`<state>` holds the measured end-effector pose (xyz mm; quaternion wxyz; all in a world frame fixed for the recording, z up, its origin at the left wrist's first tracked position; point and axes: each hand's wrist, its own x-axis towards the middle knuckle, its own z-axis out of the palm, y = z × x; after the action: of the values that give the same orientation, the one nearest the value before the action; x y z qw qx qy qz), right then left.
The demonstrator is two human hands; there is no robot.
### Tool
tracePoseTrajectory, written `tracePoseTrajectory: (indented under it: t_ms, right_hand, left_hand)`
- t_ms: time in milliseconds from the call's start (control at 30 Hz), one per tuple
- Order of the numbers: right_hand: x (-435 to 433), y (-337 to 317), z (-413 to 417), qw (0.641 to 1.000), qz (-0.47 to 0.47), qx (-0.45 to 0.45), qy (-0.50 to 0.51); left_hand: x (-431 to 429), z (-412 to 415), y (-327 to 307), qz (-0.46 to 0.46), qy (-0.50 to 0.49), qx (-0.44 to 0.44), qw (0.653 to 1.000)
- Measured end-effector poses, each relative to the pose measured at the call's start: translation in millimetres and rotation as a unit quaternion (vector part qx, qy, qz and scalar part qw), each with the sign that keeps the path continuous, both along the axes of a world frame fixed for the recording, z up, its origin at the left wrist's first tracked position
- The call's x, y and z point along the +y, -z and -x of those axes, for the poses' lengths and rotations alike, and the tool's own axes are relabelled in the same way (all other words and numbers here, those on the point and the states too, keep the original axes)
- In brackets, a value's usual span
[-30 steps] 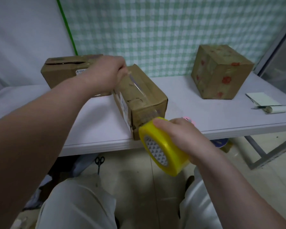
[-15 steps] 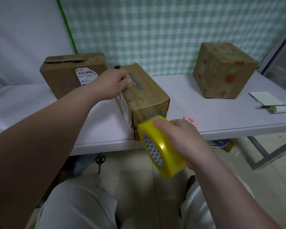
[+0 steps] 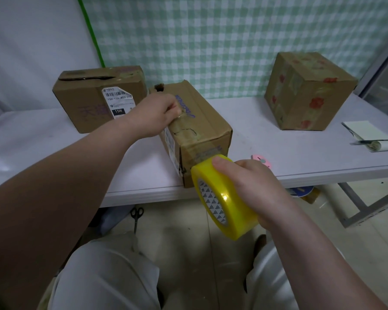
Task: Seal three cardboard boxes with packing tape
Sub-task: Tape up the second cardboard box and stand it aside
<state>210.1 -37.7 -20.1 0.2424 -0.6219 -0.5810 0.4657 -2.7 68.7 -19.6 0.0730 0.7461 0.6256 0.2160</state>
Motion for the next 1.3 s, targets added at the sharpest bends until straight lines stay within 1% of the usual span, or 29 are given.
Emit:
tracePoseTrajectory:
  t_ms: [433,500,600,633,667,733,800,867,933,967,1033,1100,1200,1300]
  right_hand:
    - [1.1,6.8,-0.4,1.0,0.021,-0.008,-0.001]
    - [1.0,8.7,-0.8,1.0,0.023,-0.005,0.002]
    - [0.8,10.8,-0.1,1.0,0.024,-0.008,0.002]
    - [0.8,11.3,0.3,1.0,0.026,-0.008,0.001]
    - [0.7,11.7,0.6,1.0,0.027,-0.006,-0.001]
    - [1.3,11.9,1.4,1.0,0.028,-0.001,-0.001]
    - [1.8,12.6,2.0,1.0,0.028,0.0,-0.002]
    - [1.8,14.0,1.7,1.0,0.027,0.001,-0.005]
    - [1.3,15.0,1.8,1.0,0.029,0.004,-0.009]
    - [1.3,15.7,1.6,1.0,0.029,0.006,-0.01]
    - [0.9,17.0,0.8,0.999,0.03,0.008,-0.011]
    - [0.0,17.3,0.1,0.999,0.034,0.011,-0.014]
    - [0.6,19.7,-3.1,0.999,0.043,0.018,-0.014]
    - [1.0,19.5,-4.3,0.999,0.041,0.022,-0.012]
  left_hand:
    - [8.5,4.5,16.5,-0.012,0.019,0.026,0.999]
    - [9.1,5.6,18.8,-0.014,0.01,-0.009,1.0]
    - [7.5,6.8,22.3,-0.008,-0.013,-0.121,0.992]
    - [7.1,7.1,23.4,-0.011,-0.023,-0.147,0.989]
    - [7.0,6.9,23.8,-0.019,-0.033,-0.154,0.987]
    - [7.1,4.7,22.7,-0.056,-0.055,-0.116,0.99]
    - [3.3,0.6,18.3,-0.122,-0.063,-0.078,0.987]
    - [-10.3,-6.1,11.3,-0.164,-0.027,-0.114,0.979]
    - [-27.4,-10.3,9.5,-0.152,0.048,-0.137,0.978]
    - [-33.3,-10.4,12.4,-0.12,0.086,-0.117,0.982]
    - [-40.5,-6.6,23.1,-0.036,0.149,-0.031,0.988]
    - [-41.3,0.7,30.7,0.023,0.183,0.051,0.981]
    - [-36.1,7.2,29.4,0.078,0.186,0.129,0.971]
    - [-31.6,10.9,27.3,0.106,0.178,0.171,0.963]
